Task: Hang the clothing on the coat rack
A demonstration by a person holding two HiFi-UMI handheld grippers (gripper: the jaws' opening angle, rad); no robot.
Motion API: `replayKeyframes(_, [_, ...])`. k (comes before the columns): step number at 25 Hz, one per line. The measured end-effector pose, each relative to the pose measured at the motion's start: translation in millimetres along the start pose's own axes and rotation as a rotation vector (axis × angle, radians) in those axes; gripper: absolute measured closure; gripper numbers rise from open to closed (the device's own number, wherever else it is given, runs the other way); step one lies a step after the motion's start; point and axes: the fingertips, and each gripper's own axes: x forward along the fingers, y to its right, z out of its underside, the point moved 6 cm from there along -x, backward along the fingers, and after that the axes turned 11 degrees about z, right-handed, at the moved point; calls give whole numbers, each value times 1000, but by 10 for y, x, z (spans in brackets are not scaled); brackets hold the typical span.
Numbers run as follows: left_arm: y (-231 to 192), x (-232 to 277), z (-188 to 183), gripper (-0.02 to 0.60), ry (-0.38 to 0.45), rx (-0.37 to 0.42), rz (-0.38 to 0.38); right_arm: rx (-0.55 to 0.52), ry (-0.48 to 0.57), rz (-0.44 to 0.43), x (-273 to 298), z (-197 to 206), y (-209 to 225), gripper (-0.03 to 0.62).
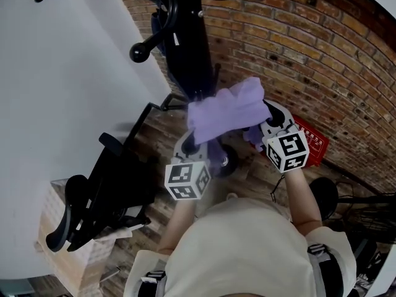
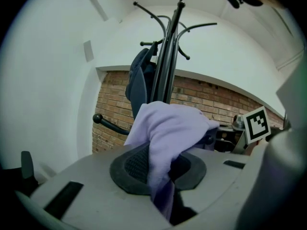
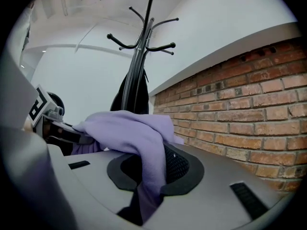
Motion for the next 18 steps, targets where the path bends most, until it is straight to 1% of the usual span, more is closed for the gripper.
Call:
replayKeyframes(8, [-94,139,334,532,-75,-48,-12,44,-64,-11,163,300,-14,538])
replayKeyframes(14, [-104,257,557,532,-116,-80,1,55,-109,-26,234,517,-56,539])
replayKeyframes(18, [-100,365,703,532,-139,-119,24,64,-138,-42,252,664,-131,539])
